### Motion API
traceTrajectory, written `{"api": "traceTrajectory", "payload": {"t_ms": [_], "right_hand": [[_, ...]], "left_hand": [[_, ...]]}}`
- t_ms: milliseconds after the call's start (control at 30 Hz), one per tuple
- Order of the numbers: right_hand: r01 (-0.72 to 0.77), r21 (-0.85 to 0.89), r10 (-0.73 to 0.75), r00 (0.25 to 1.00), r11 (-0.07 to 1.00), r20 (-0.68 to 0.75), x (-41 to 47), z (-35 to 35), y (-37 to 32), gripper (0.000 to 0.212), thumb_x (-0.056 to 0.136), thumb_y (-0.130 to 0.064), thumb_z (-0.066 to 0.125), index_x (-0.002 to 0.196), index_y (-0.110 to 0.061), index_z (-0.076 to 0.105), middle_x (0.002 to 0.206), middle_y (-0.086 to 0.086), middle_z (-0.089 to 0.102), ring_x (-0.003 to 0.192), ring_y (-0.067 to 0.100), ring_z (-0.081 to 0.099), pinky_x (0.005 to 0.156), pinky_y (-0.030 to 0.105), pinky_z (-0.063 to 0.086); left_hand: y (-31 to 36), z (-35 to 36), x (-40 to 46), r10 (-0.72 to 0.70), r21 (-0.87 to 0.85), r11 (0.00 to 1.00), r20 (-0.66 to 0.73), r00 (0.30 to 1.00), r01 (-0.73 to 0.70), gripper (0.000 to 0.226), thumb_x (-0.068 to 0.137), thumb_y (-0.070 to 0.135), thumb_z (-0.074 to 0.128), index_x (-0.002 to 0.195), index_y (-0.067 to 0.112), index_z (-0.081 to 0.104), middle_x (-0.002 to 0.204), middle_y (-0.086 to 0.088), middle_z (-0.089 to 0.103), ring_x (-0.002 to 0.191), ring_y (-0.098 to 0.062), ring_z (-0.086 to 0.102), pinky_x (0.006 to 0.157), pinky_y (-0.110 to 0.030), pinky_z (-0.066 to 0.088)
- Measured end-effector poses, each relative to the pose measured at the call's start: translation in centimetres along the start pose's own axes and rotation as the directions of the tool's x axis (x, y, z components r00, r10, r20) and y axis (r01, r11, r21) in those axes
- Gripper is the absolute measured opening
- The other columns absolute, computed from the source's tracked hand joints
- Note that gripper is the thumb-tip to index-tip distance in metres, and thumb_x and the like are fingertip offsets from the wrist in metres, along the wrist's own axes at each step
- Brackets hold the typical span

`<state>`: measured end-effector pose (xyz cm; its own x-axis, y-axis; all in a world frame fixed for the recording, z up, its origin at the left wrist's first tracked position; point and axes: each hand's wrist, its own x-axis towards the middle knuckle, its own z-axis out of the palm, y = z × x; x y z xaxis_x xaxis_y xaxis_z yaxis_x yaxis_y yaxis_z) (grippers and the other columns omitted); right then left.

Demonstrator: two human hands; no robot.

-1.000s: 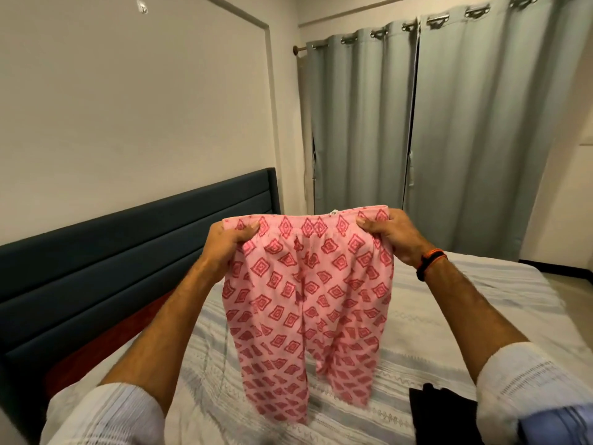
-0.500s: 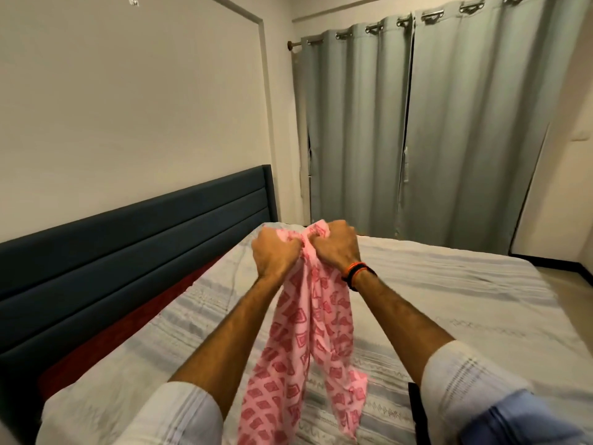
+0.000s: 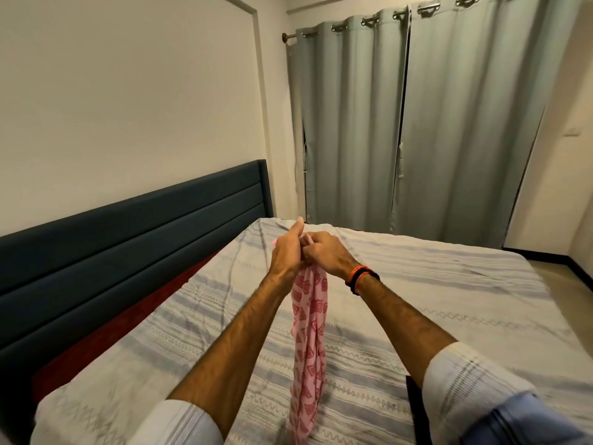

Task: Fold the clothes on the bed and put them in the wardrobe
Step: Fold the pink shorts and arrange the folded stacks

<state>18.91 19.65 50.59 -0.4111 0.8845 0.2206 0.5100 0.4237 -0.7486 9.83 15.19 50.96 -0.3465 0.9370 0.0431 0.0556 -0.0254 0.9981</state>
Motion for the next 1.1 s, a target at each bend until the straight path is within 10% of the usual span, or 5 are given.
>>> {"api": "traceTrajectory", "payload": {"t_ms": [333, 533, 633, 867, 1100], "right_hand": [[-0.030, -0.061, 0.026, 0.997, 0.998, -0.074, 0.6, 1.4, 0.5, 0.020, 0.093, -0.015, 0.049, 0.081, -0.016, 0.065, 0.085, 0.009, 0.072, 0.074, 0.024, 0.066, 0.052, 0.019, 0.039], [-0.054, -0.024, 0.050, 0.989, 0.998, -0.142, 1.1, 0.7, 1.4, 0.019, 0.095, -0.013, 0.055, 0.080, -0.012, 0.066, 0.079, 0.008, 0.071, 0.070, 0.025, 0.069, 0.054, 0.024, 0.054], [-0.039, 0.202, 0.049, 0.998, 0.979, -0.048, 1.2, -0.3, 1.9, 0.018, 0.097, -0.021, 0.060, 0.081, -0.015, 0.067, 0.083, 0.011, 0.075, 0.077, 0.025, 0.074, 0.075, 0.041, 0.062], [0.015, 0.445, -0.040, 0.998, 0.895, 0.046, 0.5, -3.2, 2.1, 0.017, 0.094, -0.015, 0.064, 0.105, -0.005, 0.071, 0.090, 0.016, 0.075, 0.082, 0.027, 0.073, 0.075, 0.039, 0.061], [0.019, 0.187, -0.030, 0.998, 0.982, 0.053, 0.6, -5.0, 3.6, 0.024, 0.091, -0.030, 0.066, 0.098, -0.008, 0.072, 0.094, 0.010, 0.075, 0.087, 0.024, 0.073, 0.082, 0.040, 0.060]], "left_hand": [[-0.4, -1.6, 0.1, -0.094, -0.391, 0.882, 0.405, 0.910, 0.265, 0.096, 0.086, 0.078, 0.018, 0.132, 0.000, 0.053, 0.127, -0.016, 0.062, 0.116, -0.027, 0.061, 0.089, -0.035, 0.056], [-2.7, -2.8, 1.4, 0.008, 0.160, 0.987, -0.001, 1.000, -0.008, 0.017, 0.093, 0.029, 0.065, 0.103, 0.017, 0.070, 0.103, -0.006, 0.073, 0.087, -0.020, 0.072, 0.077, -0.036, 0.062], [-4.4, -4.7, 2.5, 0.005, 0.130, 0.991, -0.174, 0.985, 0.018, 0.054, 0.078, 0.021, 0.081, 0.124, 0.012, 0.053, 0.116, 0.001, 0.062, 0.101, -0.017, 0.064, 0.085, -0.034, 0.058], [-4.0, -7.5, 3.4, 0.061, 0.205, 0.971, 0.288, 0.956, -0.124, 0.043, 0.082, 0.038, 0.076, 0.115, 0.011, 0.065, 0.102, -0.006, 0.075, 0.094, -0.021, 0.073, 0.084, -0.039, 0.059], [-0.8, -7.4, 3.2, 0.188, 0.394, 0.890, 0.141, 0.972, -0.230, 0.021, 0.084, 0.032, 0.075, 0.091, 0.011, 0.075, 0.082, -0.003, 0.076, 0.077, -0.017, 0.074, 0.071, -0.031, 0.060]]}}
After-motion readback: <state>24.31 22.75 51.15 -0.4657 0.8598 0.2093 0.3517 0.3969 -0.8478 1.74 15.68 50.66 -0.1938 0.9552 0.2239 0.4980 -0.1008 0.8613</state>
